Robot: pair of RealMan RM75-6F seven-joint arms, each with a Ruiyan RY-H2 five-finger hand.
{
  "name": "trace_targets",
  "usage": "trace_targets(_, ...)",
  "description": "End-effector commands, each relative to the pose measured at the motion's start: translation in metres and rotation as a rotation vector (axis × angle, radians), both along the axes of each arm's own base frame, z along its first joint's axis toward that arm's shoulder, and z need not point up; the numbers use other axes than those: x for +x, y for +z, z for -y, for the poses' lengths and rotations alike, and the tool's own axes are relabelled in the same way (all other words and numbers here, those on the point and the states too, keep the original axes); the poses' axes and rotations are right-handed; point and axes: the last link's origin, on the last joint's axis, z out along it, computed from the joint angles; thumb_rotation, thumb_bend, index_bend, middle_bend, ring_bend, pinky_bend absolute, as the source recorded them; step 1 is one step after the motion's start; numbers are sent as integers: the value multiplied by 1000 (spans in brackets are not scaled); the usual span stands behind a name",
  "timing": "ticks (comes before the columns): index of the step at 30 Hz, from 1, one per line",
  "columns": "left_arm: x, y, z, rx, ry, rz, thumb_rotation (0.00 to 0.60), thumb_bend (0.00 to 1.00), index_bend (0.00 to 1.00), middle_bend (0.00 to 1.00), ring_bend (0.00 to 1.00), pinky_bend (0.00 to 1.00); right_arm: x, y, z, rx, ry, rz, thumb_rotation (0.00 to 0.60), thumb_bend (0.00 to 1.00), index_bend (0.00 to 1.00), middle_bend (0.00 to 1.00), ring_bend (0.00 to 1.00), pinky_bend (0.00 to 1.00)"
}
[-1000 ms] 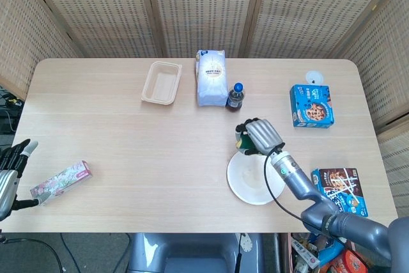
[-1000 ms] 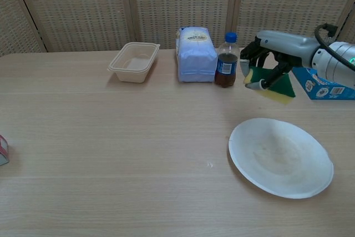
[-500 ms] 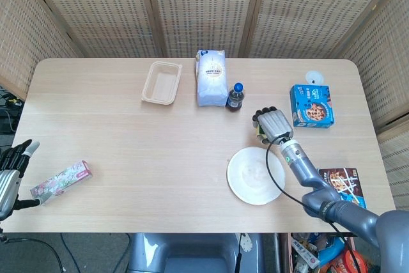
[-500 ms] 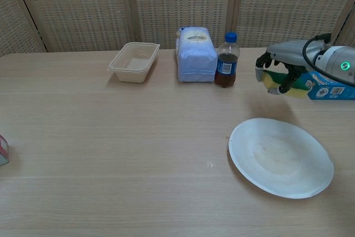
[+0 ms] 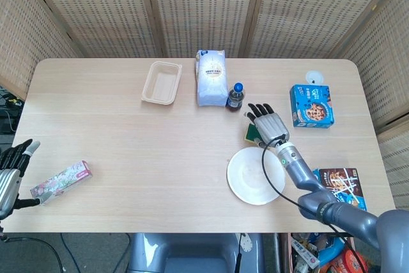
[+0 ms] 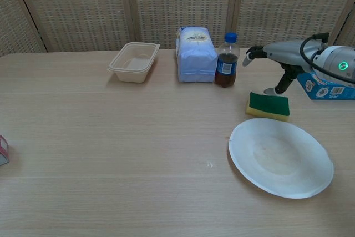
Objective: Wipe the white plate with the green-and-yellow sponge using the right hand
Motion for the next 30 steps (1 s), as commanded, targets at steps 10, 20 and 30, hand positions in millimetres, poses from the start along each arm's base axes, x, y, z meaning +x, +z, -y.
trace_targets(10,3,0,2,33,-47,6,600,0,0,0,0,0,-10,99,-71,-116,126,219,600,90,91,0,0,0)
trace_targets(20,4,2,9,78,-124,35,600,0,0,0,0,0,-76,146,-164,-235,72,396,600,4,31,0,0,0)
trace_targets(30,3,0,18,93,-157,26,600,0,0,0,0,0,-104,170,-222,-378,-19,405,600,0,0,0,0,0)
